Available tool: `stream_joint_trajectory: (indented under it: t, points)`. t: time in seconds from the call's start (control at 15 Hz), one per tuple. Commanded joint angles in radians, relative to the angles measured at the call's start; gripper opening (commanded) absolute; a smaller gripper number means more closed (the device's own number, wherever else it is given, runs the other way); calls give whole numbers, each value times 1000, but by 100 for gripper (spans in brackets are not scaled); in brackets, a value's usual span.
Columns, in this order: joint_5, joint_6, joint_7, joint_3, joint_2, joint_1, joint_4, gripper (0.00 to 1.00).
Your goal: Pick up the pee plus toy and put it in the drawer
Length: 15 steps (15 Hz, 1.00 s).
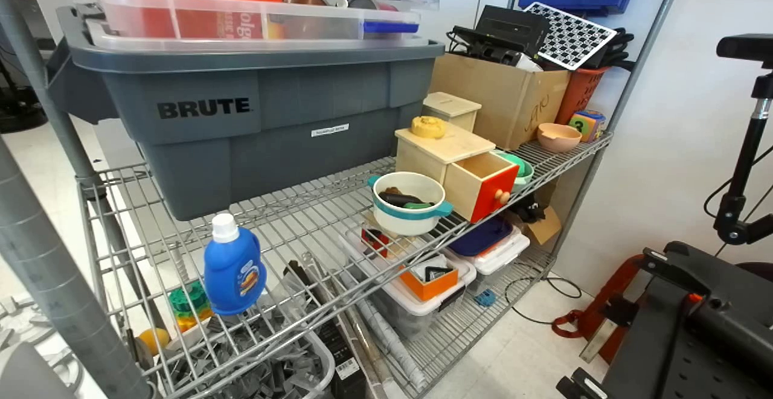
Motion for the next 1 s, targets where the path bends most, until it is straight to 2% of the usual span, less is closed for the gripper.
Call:
stream_joint_trajectory:
  t: [0.0, 0.13, 0.27, 0.47, 0.67, 0.93]
  points:
    - [-14, -19, -2, -45, 117, -50, 138, 100]
    - [-14, -12, 4, -60, 197, -76, 220, 100]
    - [-40, -35, -23, -101, 244, -117, 296, 100]
    - [-48, -32, -63, -158, 392, -154, 426, 100]
    - [-13, -46, -119, -204, 530, -166, 551, 100]
    - [5, -55, -147, -217, 691, -176, 693, 100]
